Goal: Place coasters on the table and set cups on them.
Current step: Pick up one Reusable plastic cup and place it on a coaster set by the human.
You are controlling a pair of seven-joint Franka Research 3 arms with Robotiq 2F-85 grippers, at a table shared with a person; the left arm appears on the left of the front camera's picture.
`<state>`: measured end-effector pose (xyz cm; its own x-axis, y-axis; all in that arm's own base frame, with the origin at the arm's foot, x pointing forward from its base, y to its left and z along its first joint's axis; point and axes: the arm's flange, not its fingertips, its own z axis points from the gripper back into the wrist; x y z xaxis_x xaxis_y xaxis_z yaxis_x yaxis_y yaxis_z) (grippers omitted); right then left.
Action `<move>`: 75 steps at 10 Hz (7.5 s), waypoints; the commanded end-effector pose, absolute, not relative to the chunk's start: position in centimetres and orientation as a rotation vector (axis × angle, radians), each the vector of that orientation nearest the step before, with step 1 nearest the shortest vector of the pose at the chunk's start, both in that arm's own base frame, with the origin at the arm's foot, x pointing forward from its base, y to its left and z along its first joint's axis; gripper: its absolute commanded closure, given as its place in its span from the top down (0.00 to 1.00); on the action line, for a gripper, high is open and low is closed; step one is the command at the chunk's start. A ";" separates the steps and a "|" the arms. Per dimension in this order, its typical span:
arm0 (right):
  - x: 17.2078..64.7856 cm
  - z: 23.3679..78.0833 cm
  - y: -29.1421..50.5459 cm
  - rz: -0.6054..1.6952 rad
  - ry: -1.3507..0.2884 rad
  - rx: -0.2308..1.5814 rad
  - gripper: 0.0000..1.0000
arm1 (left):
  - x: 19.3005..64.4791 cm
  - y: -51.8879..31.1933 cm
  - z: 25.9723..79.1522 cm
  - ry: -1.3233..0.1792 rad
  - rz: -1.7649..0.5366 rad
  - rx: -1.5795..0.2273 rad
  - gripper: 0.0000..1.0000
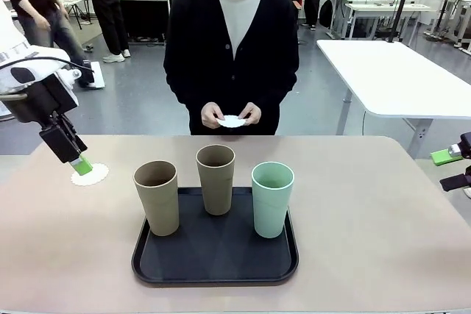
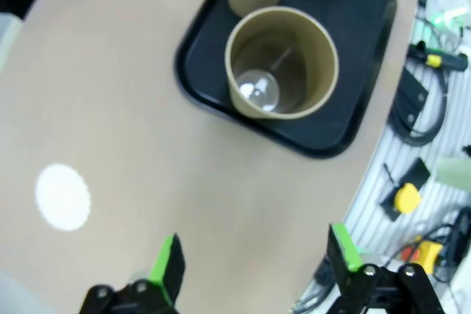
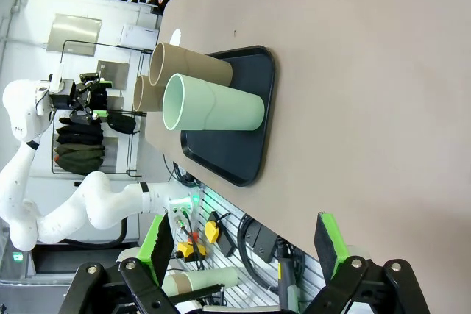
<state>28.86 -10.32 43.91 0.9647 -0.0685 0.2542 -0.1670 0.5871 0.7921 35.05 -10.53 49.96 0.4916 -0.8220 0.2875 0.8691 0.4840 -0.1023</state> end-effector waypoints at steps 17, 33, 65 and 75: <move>28.9 43.9 -10.4 0.057 -0.275 0.955 1.00 | 40.3 -4.5 35.6 -0.776 -1.509 -0.860 1.00; 28.9 43.9 -10.4 0.057 -0.275 0.955 1.00 | 40.4 -4.5 30.0 -0.989 -1.470 -0.987 1.00; 28.9 43.9 -10.4 0.057 -0.275 0.955 1.00 | 38.7 -13.7 27.5 -0.936 -1.561 -1.088 0.00; 28.9 43.9 -10.4 0.057 -0.275 0.955 1.00 | 37.6 -5.1 42.5 -1.116 -1.415 -0.948 0.27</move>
